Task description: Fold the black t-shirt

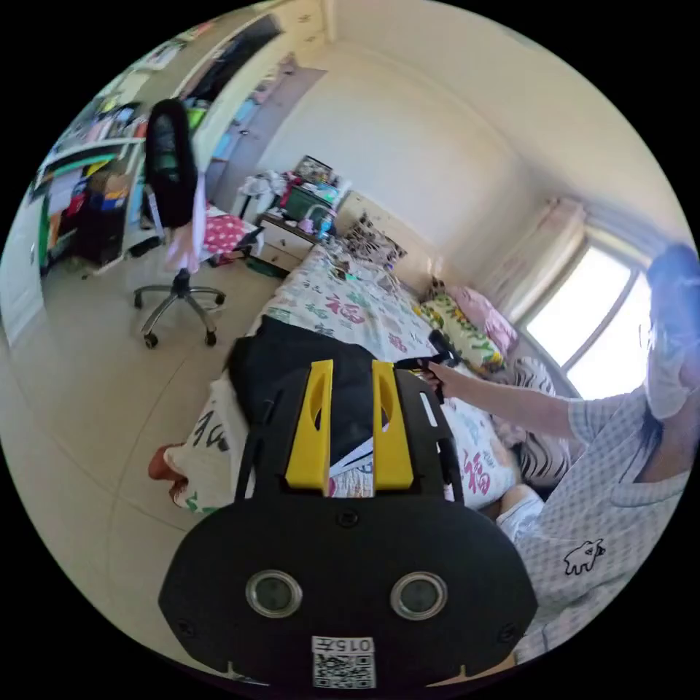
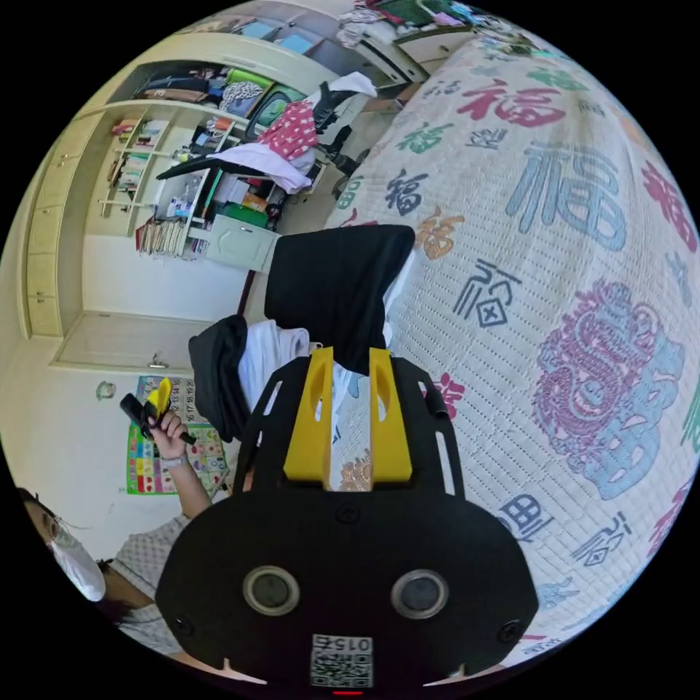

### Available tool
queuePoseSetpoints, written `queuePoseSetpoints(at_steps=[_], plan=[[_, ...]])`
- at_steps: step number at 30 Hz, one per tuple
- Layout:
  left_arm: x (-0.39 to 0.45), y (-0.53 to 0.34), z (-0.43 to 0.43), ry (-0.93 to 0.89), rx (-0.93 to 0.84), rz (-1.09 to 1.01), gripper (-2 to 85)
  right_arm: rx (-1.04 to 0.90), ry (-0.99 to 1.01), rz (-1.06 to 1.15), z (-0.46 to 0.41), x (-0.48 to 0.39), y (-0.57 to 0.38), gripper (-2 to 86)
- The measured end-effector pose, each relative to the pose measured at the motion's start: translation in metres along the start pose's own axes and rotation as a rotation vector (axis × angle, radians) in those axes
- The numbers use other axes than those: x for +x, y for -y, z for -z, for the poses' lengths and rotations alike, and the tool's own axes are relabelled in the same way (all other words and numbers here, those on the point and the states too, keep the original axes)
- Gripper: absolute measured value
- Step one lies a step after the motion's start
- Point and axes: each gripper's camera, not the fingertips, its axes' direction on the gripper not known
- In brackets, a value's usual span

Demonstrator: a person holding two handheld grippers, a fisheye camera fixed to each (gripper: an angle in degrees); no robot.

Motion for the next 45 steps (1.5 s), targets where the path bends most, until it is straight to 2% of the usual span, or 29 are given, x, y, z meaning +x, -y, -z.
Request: queuePoseSetpoints(at_steps=[2, 4, 7, 10, 15, 20, 27, 30, 35, 40, 45], plan=[[0.065, 0.005, -0.053, 0.001, -0.076, -0.099, 10.6, 0.017, 0.065, -0.034, -0.008, 0.006, 0.000, 8.3], [0.103, -0.006, -0.093, -0.004, -0.059, -0.113, 10.9, 0.023, 0.092, -0.053, -0.015, 0.009, -0.001, 8.4], [0.143, -0.028, -0.159, 0.040, -0.069, -0.060, 11.0, -0.014, 0.092, -0.052, -0.025, 0.009, -0.002, 6.7], [0.163, -0.045, -0.201, 0.119, -0.083, -0.008, 11.9, -0.023, 0.198, -0.035, -0.019, 0.006, -0.008, 1.9], [0.183, -0.054, -0.214, 0.120, -0.065, 0.042, 13.3, 0.150, 0.455, 0.174, 0.059, -0.017, -0.045, -0.1], [0.226, -0.065, -0.227, 0.193, -0.034, 0.003, 13.6, 0.330, 0.528, 0.309, 0.159, -0.035, -0.118, -0.4], [0.296, -0.089, -0.265, 0.229, -0.067, -0.032, 14.1, 0.478, 0.507, 0.468, 0.271, -0.079, -0.251, -0.5], [0.343, -0.101, -0.292, 0.140, -0.085, -0.068, 14.6, 0.455, 0.497, 0.496, 0.301, -0.098, -0.305, -0.5], [0.434, -0.130, -0.351, 0.108, -0.183, -0.211, 16.1, 0.529, 0.455, 0.541, 0.361, -0.121, -0.406, -0.5], [0.486, -0.191, -0.366, 0.137, -0.241, -0.352, 15.4, 0.572, 0.325, 0.583, 0.413, -0.150, -0.508, -0.4], [0.490, -0.261, -0.403, -0.007, -0.372, -0.191, 16.9, 0.583, 0.366, 0.573, 0.438, -0.153, -0.588, -0.4]])
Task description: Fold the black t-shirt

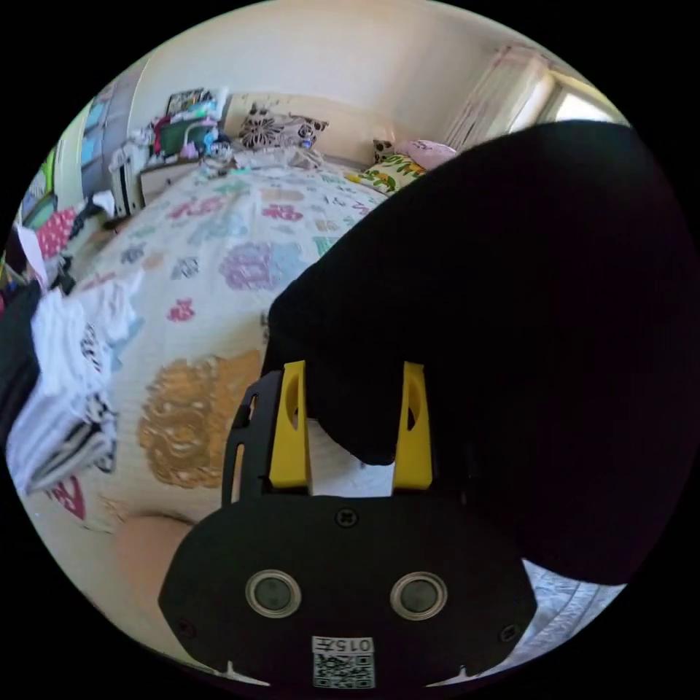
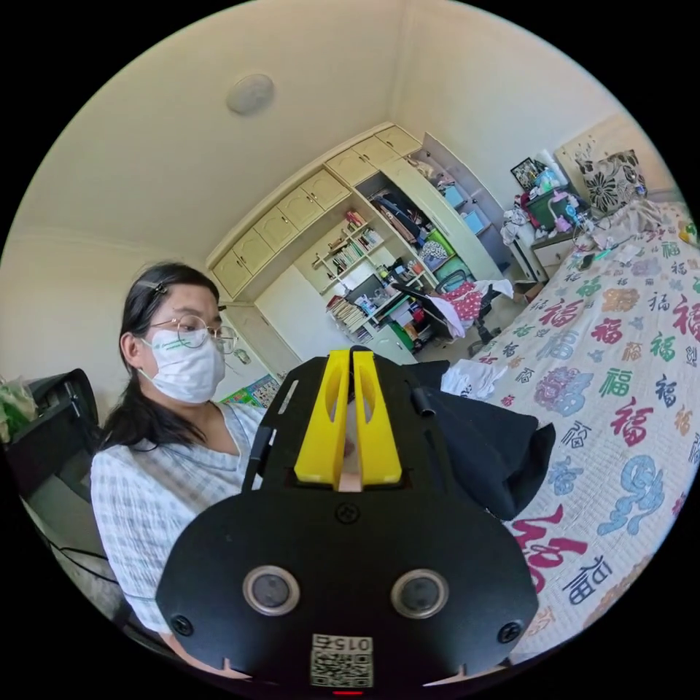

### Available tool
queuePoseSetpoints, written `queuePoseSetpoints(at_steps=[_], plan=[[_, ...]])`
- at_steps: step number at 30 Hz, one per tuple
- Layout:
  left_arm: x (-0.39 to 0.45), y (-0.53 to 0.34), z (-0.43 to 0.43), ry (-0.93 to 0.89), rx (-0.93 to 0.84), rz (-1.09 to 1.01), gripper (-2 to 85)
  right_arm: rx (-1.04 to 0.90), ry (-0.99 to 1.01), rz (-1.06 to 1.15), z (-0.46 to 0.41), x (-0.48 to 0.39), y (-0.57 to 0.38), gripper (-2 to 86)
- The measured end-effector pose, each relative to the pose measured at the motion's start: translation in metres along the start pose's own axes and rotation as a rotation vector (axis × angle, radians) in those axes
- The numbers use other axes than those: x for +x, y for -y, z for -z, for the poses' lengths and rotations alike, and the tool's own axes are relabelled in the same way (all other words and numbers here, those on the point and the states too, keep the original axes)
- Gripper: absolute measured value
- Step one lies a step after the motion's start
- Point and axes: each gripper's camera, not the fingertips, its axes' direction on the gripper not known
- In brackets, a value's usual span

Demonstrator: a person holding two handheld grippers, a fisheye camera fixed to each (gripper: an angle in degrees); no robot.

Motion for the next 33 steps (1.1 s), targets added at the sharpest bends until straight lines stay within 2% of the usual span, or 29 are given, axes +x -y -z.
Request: queuePoseSetpoints(at_steps=[6, 8, 14, 20, 24, 27, 28, 31, 33], plan=[[0.038, -0.015, -0.087, 0.048, -0.145, -0.011, 11.0, 0.051, -0.105, -0.068, 0.051, -0.036, -0.032, -0.4], [0.045, -0.017, -0.098, 0.038, -0.165, 0.024, 5.0, 0.071, -0.196, -0.106, 0.072, -0.046, -0.040, -0.3], [0.052, -0.036, -0.040, -0.036, 0.035, -0.029, 0.0, 0.246, -0.252, -0.188, 0.141, -0.079, -0.068, -0.3], [0.083, -0.051, 0.047, -0.017, 0.274, -0.130, -0.5, 0.307, -0.283, -0.155, 0.164, -0.113, -0.069, -0.2], [0.108, -0.045, 0.075, -0.012, 0.361, -0.226, -0.5, 0.396, -0.278, -0.138, 0.181, -0.126, -0.050, -0.2], [0.115, -0.033, 0.060, 0.019, 0.342, -0.249, -0.4, 0.453, -0.354, -0.185, 0.192, -0.111, -0.032, -0.1], [0.114, -0.029, 0.041, 0.040, 0.315, -0.236, -0.3, 0.455, -0.383, -0.198, 0.193, -0.104, -0.028, -0.1], [0.102, -0.027, -0.032, 0.120, 0.206, -0.185, 0.4, 0.319, -0.655, -0.315, 0.185, -0.044, -0.010, 0.4], [0.092, -0.031, -0.090, 0.180, 0.074, -0.149, 1.1, 0.126, -0.776, -0.508, 0.174, 0.019, -0.013, 1.3]])
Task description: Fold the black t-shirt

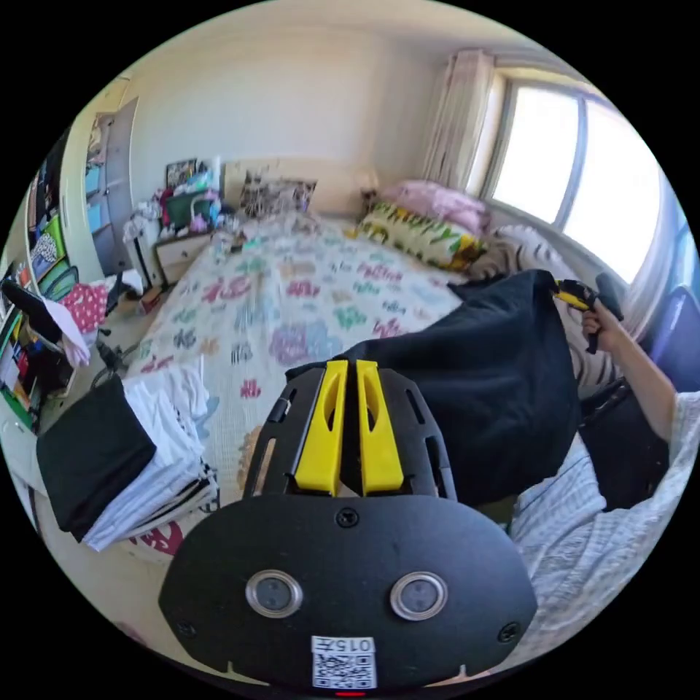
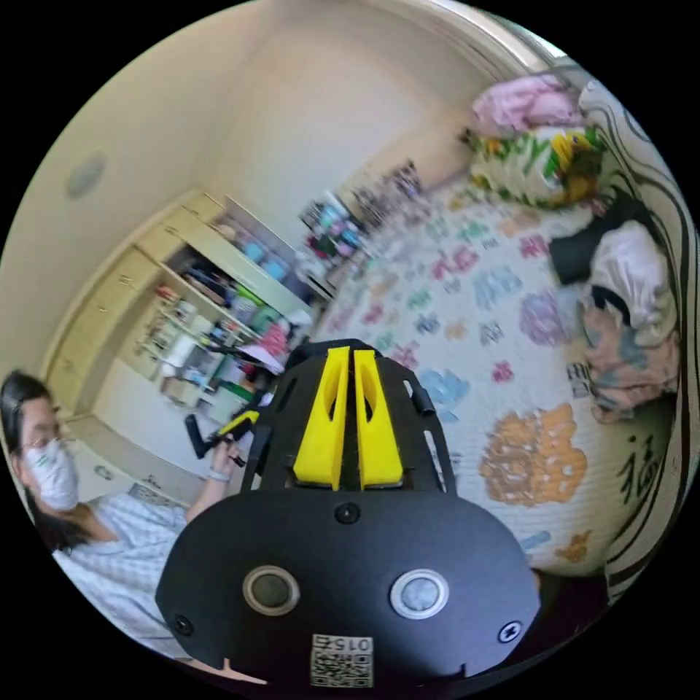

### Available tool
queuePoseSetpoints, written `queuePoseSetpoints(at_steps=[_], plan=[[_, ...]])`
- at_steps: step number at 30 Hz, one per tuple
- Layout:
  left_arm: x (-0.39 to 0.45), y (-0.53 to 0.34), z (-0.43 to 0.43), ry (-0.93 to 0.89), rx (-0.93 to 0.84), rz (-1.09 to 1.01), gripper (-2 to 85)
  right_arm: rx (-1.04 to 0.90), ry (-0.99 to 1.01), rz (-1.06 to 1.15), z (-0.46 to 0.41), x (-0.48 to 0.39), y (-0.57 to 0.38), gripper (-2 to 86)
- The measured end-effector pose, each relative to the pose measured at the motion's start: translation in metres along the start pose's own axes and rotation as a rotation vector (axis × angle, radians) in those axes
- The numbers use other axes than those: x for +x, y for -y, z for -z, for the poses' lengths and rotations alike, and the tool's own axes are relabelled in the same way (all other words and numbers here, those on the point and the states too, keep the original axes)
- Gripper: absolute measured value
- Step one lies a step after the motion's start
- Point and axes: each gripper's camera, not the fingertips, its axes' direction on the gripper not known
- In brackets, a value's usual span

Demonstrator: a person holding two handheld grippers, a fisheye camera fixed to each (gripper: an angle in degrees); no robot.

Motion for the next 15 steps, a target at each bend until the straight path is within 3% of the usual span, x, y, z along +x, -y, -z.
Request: queuePoseSetpoints(at_steps=[2, 4, 7, 9, 15], plan=[[0.010, -0.019, -0.050, -0.075, -0.171, -0.021, 3.3, -0.077, -0.005, 0.006, -0.023, 0.005, -0.004, 2.3], [0.026, -0.036, -0.062, -0.091, -0.195, -0.073, 5.6, -0.152, 0.050, 0.112, -0.040, -0.010, -0.017, 3.7], [0.060, -0.060, -0.086, -0.156, -0.270, -0.232, 7.1, -0.442, 0.029, 0.342, -0.085, -0.047, -0.059, 6.4], [0.082, -0.073, -0.109, -0.177, -0.357, -0.328, 8.2, -0.652, -0.091, 0.528, -0.123, -0.073, -0.099, 7.3], [0.169, -0.106, -0.190, -0.197, -0.551, -0.662, 10.3, -0.925, -0.324, 0.757, -0.191, -0.086, -0.152, 8.7]])
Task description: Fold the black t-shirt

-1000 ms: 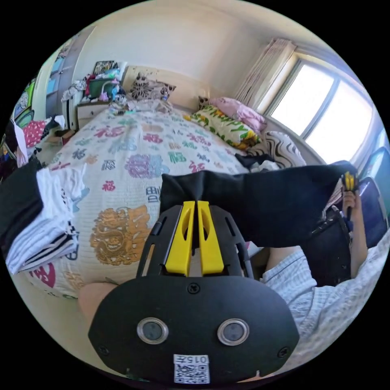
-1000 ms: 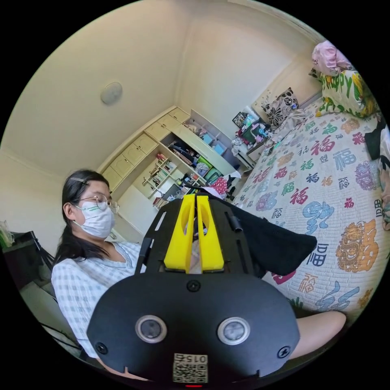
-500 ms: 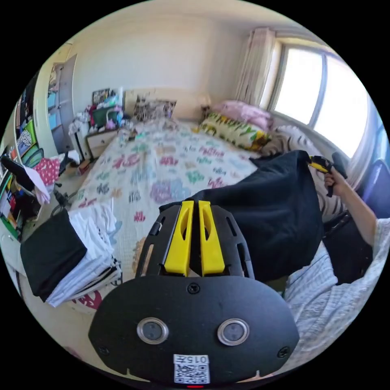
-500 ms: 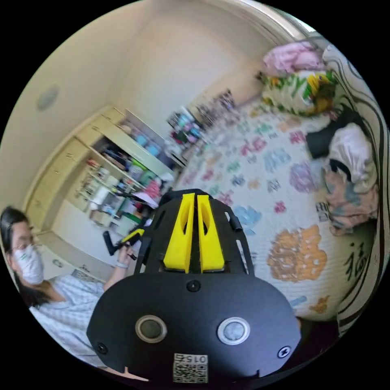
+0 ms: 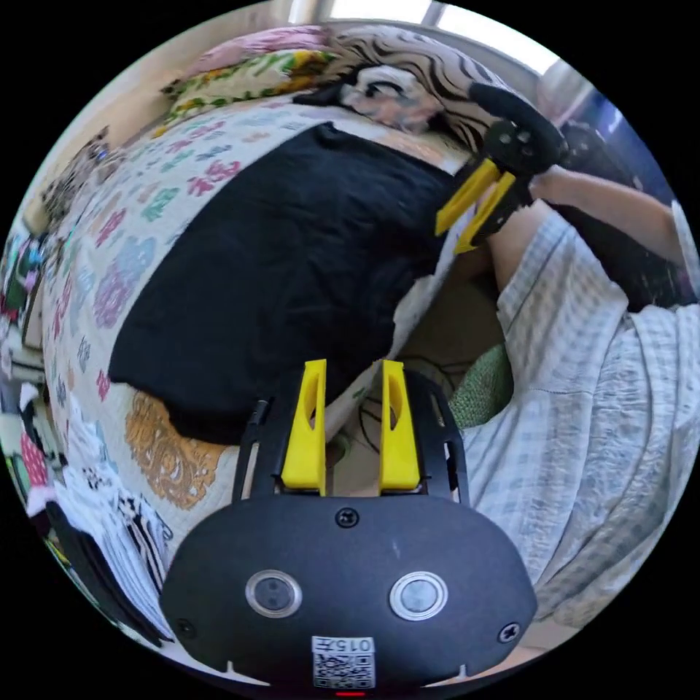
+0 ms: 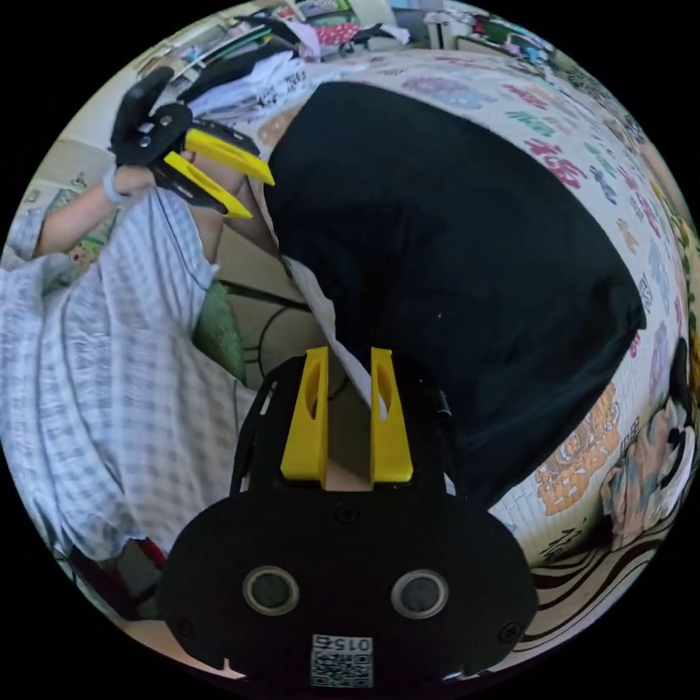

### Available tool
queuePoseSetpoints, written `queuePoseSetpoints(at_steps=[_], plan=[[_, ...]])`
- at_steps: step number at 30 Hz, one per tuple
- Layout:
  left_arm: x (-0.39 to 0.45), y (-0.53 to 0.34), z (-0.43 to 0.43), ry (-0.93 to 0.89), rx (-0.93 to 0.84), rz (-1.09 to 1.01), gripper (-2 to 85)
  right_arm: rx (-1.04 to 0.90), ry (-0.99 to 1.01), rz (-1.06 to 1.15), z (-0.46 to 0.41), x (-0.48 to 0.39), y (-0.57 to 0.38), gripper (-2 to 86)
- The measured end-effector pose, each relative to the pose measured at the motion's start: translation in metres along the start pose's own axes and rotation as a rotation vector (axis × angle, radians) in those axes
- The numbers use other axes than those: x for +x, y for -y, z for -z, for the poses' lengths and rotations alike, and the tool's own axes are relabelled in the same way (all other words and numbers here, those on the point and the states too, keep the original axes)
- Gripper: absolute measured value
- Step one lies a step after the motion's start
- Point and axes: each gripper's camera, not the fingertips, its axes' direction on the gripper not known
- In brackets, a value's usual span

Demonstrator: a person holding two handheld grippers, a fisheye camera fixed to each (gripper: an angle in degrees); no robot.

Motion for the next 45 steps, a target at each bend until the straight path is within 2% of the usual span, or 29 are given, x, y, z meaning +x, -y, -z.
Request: queuePoseSetpoints(at_steps=[4, 8, 12, 15, 17, 19, 21, 23, 24, 26, 29, 31, 33, 35, 38, 39, 42, 44, 45], plan=[[0.008, 0.022, -0.052, 0.071, -0.090, -0.072, 6.0, -0.052, -0.101, 0.044, -0.011, -0.005, 0.008, 6.5], [-0.019, 0.018, -0.061, -0.059, -0.080, 0.000, 1.8, -0.015, 0.009, -0.011, -0.002, 0.005, -0.001, 2.2], [-0.051, 0.002, -0.037, -0.153, 0.007, 0.063, 0.8, 0.103, 0.133, -0.043, 0.038, 0.020, -0.020, -0.5], [-0.094, 0.003, 0.009, -0.149, 0.098, 0.041, 0.6, 0.213, 0.090, -0.033, 0.100, 0.046, -0.027, -0.8], [-0.151, 0.031, 0.053, -0.004, 0.116, -0.019, 0.5, 0.268, -0.014, -0.038, 0.148, 0.074, -0.019, -0.8], [-0.207, 0.065, 0.087, 0.136, 0.161, 0.010, 0.6, 0.360, -0.058, -0.075, 0.197, 0.111, -0.003, -0.8], [-0.268, 0.099, 0.116, 0.304, 0.242, 0.151, 0.9, 0.434, -0.167, -0.188, 0.242, 0.154, 0.020, -0.5], [-0.337, 0.118, 0.131, 0.488, 0.278, 0.426, 1.6, 0.493, -0.129, -0.260, 0.257, 0.177, 0.028, -0.1], [-0.349, 0.115, 0.131, 0.496, 0.290, 0.490, 1.8, 0.513, -0.071, -0.271, 0.259, 0.184, 0.027, 0.5], [-0.368, 0.089, 0.126, 0.322, 0.420, 0.524, 3.0, 0.502, 0.013, -0.226, 0.246, 0.184, 0.019, 1.9], [-0.351, 0.031, 0.085, 0.161, 0.397, 0.446, 6.6, 0.379, 0.115, -0.205, 0.194, 0.178, -0.011, 5.4], [-0.333, -0.019, 0.049, 0.090, 0.303, 0.455, 8.0, 0.291, 0.132, -0.269, 0.155, 0.176, -0.041, 6.6], [-0.317, -0.078, 0.012, 0.004, 0.211, 0.512, 9.9, 0.190, 0.131, -0.423, 0.107, 0.180, -0.094, 7.6], [-0.303, -0.156, -0.029, -0.137, 0.134, 0.648, 13.4, 0.129, 0.154, -0.567, 0.080, 0.187, -0.135, 9.3], [-0.300, -0.213, -0.059, -0.399, 0.185, 0.743, 15.1, 0.095, 0.251, -0.705, 0.053, 0.195, -0.185, 11.2], [-0.300, -0.216, -0.063, -0.413, 0.179, 0.734, 15.2, 0.100, 0.265, -0.725, 0.046, 0.199, -0.196, 11.1], [-0.306, -0.215, -0.067, -0.259, 0.088, 0.678, 11.3, 0.108, 0.274, -0.756, 0.045, 0.211, -0.207, 7.9], [-0.317, -0.222, -0.055, -0.306, 0.131, 0.630, 2.8, 0.081, 0.262, -0.735, 0.046, 0.214, -0.211, 2.7], [-0.321, -0.226, -0.050, -0.323, 0.144, 0.635, 2.4, 0.071, 0.302, -0.722, 0.047, 0.217, -0.216, 0.3]])
